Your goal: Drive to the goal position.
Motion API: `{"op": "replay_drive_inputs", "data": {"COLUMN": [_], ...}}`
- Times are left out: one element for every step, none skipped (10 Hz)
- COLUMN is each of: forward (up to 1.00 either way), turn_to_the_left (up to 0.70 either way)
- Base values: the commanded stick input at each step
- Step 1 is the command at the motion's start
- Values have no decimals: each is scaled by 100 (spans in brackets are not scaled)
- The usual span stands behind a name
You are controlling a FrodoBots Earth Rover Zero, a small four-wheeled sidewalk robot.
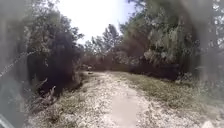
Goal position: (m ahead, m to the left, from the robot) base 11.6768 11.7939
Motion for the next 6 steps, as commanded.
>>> {"op": "replay_drive_inputs", "data": {"forward": [0,0,0,0,70,70], "turn_to_the_left": [0,0,0,0,0,0]}}
